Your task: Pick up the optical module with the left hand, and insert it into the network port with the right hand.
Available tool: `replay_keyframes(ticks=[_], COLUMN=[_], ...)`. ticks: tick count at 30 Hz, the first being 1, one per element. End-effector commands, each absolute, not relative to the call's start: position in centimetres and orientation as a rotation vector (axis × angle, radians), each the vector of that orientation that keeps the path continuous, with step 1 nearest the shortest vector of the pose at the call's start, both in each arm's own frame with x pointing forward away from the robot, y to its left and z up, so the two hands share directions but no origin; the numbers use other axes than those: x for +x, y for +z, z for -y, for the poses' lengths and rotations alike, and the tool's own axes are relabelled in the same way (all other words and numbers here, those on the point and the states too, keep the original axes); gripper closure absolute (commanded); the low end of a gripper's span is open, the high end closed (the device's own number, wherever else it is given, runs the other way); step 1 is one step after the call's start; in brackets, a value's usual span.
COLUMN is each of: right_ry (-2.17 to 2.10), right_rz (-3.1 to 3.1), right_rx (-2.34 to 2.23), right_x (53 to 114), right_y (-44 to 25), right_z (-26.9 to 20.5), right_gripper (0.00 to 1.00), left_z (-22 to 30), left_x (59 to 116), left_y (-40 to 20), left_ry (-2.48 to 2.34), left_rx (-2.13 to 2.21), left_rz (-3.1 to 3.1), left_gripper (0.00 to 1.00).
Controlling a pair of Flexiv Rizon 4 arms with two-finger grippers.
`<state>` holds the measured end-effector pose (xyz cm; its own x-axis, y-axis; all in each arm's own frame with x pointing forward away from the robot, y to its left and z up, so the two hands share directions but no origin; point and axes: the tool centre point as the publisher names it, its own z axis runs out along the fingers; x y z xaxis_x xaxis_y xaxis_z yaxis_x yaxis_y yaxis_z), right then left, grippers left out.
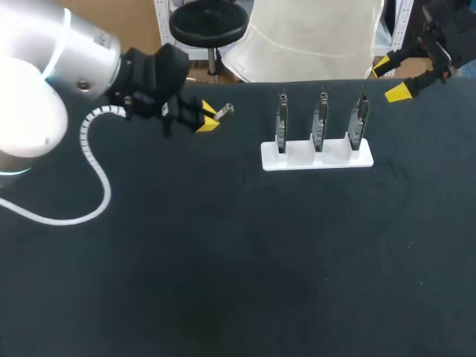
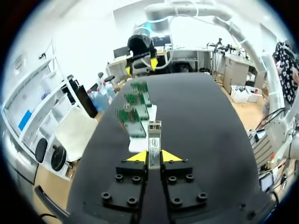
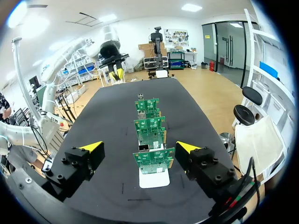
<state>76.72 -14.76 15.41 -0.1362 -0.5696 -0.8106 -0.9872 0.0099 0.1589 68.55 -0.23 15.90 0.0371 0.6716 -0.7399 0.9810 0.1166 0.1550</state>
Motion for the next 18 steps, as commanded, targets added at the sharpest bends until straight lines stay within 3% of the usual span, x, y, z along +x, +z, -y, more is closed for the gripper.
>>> replay_keyframes(ticks=[1, 18], right_ry=[1.001, 1.001], right_rz=[-1.755, -1.755], right_rx=[-1.595, -1.595], right_x=[76.6, 76.6], right_y=[15.4, 15.4], right_z=[14.7, 14.7], right_gripper=[0.0, 0.0], left_z=[2.0, 9.7], left_x=[70.4, 74.1], left_y=[15.9, 18.6], left_ry=[-0.605, -0.886], left_rx=[1.625, 1.52], left_rz=[-1.666, -1.456], left_gripper=[1.0, 1.0])
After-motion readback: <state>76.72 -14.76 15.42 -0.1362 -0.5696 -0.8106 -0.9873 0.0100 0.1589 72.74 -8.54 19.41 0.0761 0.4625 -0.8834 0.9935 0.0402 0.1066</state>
